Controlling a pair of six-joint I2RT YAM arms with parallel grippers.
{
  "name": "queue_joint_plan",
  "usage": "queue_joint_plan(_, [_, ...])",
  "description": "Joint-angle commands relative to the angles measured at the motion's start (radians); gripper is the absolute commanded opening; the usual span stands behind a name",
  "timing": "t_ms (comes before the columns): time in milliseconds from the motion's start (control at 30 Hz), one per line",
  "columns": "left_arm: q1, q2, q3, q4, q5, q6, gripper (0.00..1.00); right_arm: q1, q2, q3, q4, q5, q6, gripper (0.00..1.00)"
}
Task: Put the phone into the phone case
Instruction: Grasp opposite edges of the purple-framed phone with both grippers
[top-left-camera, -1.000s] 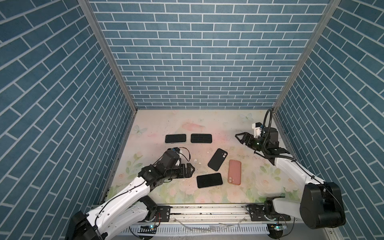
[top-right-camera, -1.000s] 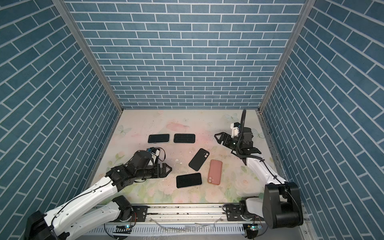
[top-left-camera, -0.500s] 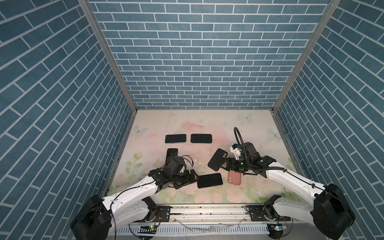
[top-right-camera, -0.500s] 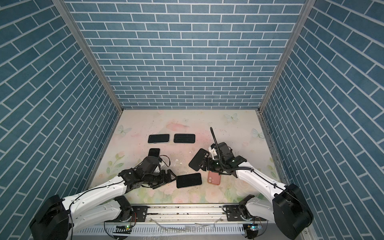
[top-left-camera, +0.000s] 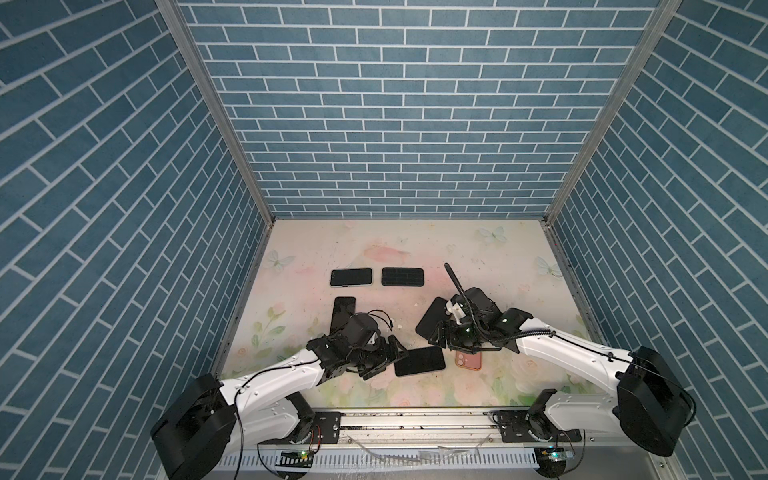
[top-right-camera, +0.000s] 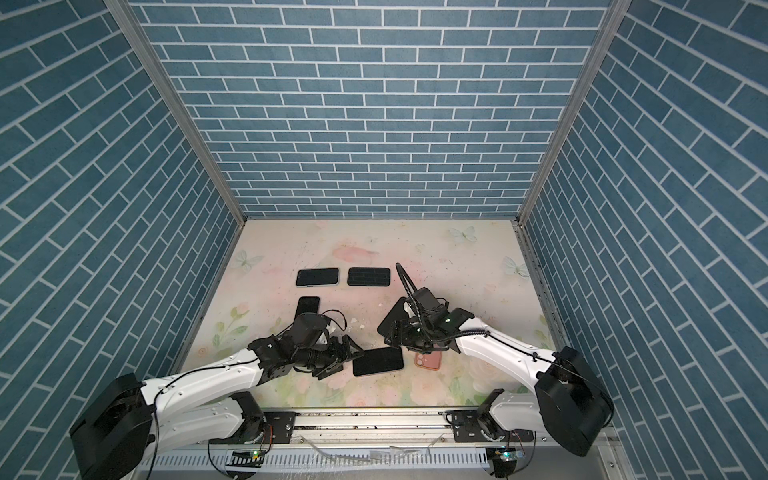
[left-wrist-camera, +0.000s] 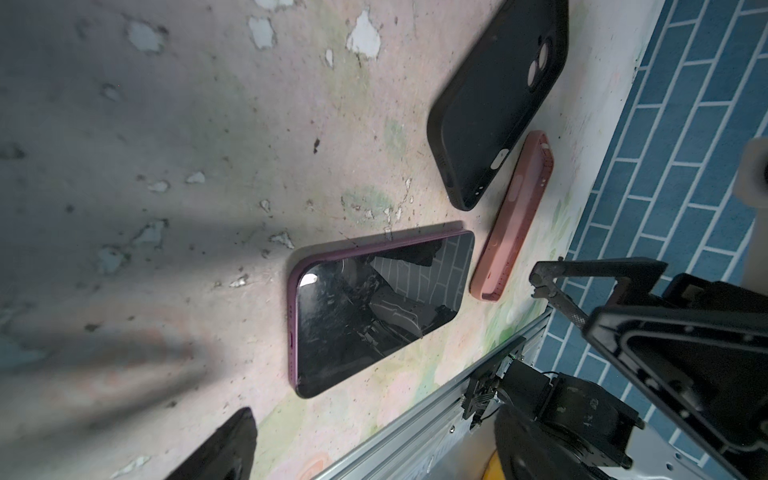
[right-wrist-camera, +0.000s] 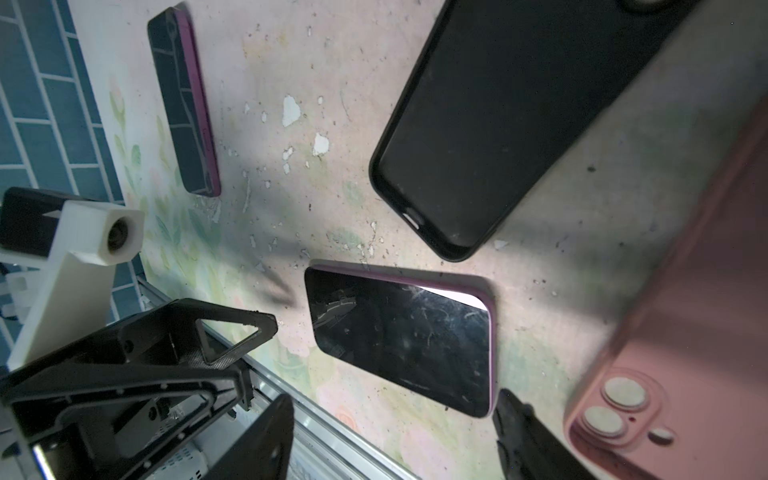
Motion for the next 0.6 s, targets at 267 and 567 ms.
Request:
queue_joint_plan(267, [0.016, -0.011, -0.026, -0.046, 0.057, 0.001, 0.92, 0.008, 0.025, -0.064, 0.053, 0.010, 0.041, 0.77])
queue_joint_plan(567, [0.015, -0.080, -0.113, -0.013, 0.005, -0.050, 0.92, 0.022, 0.049, -0.169, 0.176, -0.071, 0.072, 0.77])
